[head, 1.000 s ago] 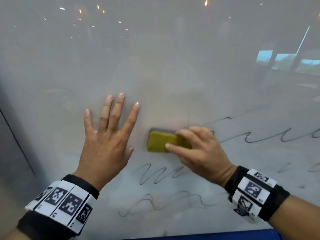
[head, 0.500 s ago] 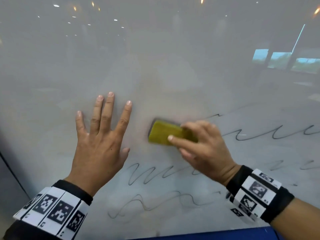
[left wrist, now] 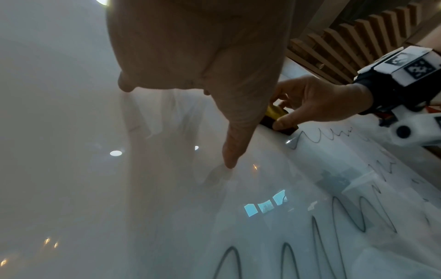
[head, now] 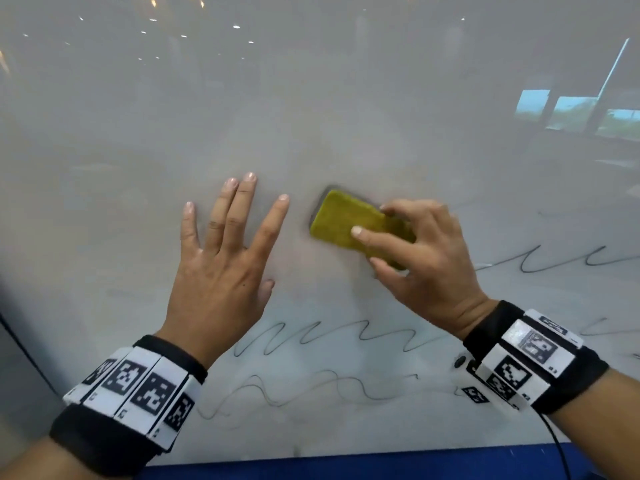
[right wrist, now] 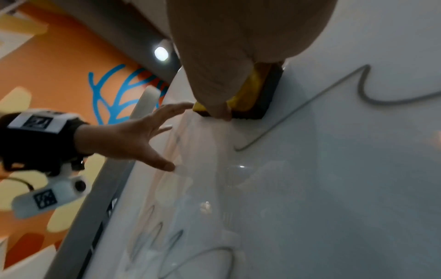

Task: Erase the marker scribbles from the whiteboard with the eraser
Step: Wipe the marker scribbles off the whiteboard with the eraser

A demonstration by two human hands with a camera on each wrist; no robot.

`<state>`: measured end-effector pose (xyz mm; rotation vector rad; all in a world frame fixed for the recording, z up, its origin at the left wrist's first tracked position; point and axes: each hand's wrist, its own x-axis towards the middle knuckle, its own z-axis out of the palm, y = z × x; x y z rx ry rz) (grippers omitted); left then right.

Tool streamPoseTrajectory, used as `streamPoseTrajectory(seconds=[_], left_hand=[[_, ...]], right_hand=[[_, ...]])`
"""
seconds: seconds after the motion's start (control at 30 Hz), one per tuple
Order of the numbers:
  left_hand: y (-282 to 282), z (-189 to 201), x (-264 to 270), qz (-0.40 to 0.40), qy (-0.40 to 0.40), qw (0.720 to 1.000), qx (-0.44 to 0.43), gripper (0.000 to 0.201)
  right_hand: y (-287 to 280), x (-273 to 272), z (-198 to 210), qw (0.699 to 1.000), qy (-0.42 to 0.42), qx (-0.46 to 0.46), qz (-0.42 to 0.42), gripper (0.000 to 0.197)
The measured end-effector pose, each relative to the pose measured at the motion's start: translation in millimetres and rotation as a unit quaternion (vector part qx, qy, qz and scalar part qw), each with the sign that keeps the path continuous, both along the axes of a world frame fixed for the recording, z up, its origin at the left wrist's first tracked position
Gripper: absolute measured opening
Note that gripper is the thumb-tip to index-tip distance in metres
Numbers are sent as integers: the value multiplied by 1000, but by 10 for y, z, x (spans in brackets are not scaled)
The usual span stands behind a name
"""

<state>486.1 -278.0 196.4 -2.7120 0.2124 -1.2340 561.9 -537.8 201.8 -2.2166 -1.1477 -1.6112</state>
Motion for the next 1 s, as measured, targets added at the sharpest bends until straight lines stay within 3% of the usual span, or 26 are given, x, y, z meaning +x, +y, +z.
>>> streamPoseTrajectory(seconds=[0.1, 0.23, 0.3, 0.43, 0.5, 0.7, 0.77, 0.87, 0.93, 1.0], left_hand=[[-50, 19, 13, 4, 6, 1000, 13, 115], [-79, 16, 4, 10, 11, 1000, 23, 112], [-102, 14, -5, 10, 11, 1000, 19, 110], [-169, 26, -6, 9, 11, 1000, 13, 108], [-206, 34, 8, 7, 8, 1000, 12, 107], [-323, 55, 49, 9, 10, 1000, 27, 111], [-342, 63, 59, 6, 10, 999, 30, 113], [-358, 73, 73, 10, 13, 999, 30, 115], [-369, 65, 75, 12, 14, 999, 26, 114], [-387, 60, 70, 10, 13, 1000, 22, 112]], right_hand=[[68, -32, -153, 999, 2, 48, -4, 44], [36, -8, -404, 993, -11, -121, 1, 44], [-31, 11, -306, 990, -19, -137, 7, 39], [-176, 41, 42, 1000, -14, 3, -3, 42], [-191, 36, 24, 999, -18, 40, -9, 46], [-282, 41, -307, 990, -19, -137, -2, 43], [-343, 44, -163, 993, -22, -115, -6, 37], [-411, 50, 41, 1000, -20, -14, -18, 37], [-388, 38, -50, 999, -10, 42, -16, 43], [-325, 14, -297, 999, 1, 39, -6, 47]])
